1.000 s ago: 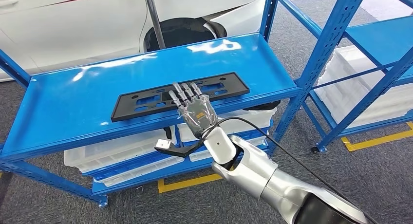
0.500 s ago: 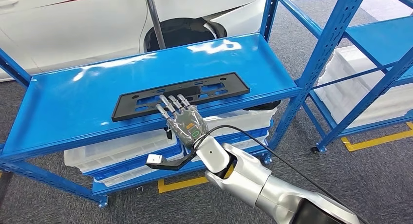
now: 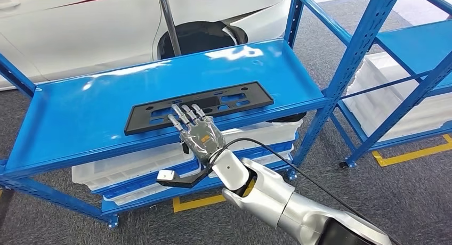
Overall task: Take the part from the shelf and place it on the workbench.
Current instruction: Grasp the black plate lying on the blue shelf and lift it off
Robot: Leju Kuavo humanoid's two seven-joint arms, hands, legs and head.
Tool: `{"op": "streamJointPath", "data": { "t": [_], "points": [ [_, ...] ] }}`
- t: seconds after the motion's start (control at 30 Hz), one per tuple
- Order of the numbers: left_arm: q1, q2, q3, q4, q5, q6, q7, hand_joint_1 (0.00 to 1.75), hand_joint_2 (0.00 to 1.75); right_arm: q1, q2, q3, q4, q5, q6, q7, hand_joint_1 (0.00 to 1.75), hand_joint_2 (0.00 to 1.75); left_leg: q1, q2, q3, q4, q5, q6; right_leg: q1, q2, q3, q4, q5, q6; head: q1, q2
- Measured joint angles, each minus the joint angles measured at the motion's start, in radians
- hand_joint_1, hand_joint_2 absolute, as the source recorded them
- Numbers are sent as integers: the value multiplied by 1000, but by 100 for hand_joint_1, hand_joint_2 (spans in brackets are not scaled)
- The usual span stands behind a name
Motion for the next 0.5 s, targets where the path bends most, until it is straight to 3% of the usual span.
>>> {"op": "streamJointPath", "data": {
  "t": [0.07, 0.1, 0.13, 0.17, 0.23, 0.27, 0.33, 0.37, 0.43, 0.5],
  "points": [
    [-2, 0, 0, 0, -1, 0, 0, 0, 0, 0, -2, 2, 0, 0, 0, 0, 0, 175, 9, 2, 10, -8, 1, -4, -7, -1, -61, 128, -56, 12, 1, 0],
    [-2, 0, 0, 0, -1, 0, 0, 0, 0, 2, -3, 4, 1, 0, 0, 0, 0, 175, 15, 2, 13, -7, -3, -8, -13, -1, -90, 181, -71, 21, 1, 0],
    [-1, -1, 0, 0, 0, 0, 0, 0, 0, 4, -5, 6, 2, 0, 0, 0, 0, 175, 23, 1, 15, -4, -8, -16, -21, -2, -104, 202, -67, 31, 2, 0],
    [1, -1, 0, 0, 0, 0, 0, 0, 0, 5, -6, 7, 2, -1, 0, 0, 0, 175, 32, 0, 17, 2, -15, -26, -29, -4, -99, 184, -45, 43, 2, 0],
    [2, -1, 0, 0, 0, 0, 0, 0, 0, 5, -6, 9, 3, -1, 0, 0, 0, 175, 51, -2, 19, 26, -38, -55, -46, -6, -44, 66, 15, 71, 5, 0],
    [0, 0, 0, 1, -1, 0, 0, 0, 0, 5, -5, 10, 3, -1, 0, 0, 0, 175, 57, -3, 15, 42, -53, -72, -51, -2, -20, 18, 29, 75, 15, 0],
    [-2, 1, 0, 4, -2, 0, 0, 0, 0, 6, -5, 11, 4, -1, 0, 1, 0, 175, 58, -4, 6, 60, -72, -92, -52, 9, -8, -7, 18, 59, 33, 0],
    [-3, 0, 0, 4, -2, -1, 1, 0, 0, 6, -4, 12, 4, -1, 0, 1, 0, 175, 60, -4, 5, 59, -74, -96, -49, 12, -11, -1, 14, 40, 38, 0],
    [-4, -2, 0, 4, -1, -1, 1, 0, 0, 5, -4, 12, 4, -1, -1, 2, 0, 175, 64, -3, 11, 57, -78, -94, -43, 12, -9, 2, 8, 17, 35, 0],
    [-6, -4, 0, 4, 1, -1, 1, 0, 0, 2, -3, 12, 4, -1, -1, 1, 0, 175, 61, -1, -25, 137, -115, -85, -38, 11, 0, -1, 4, 3, 34, 0]
  ]
}}
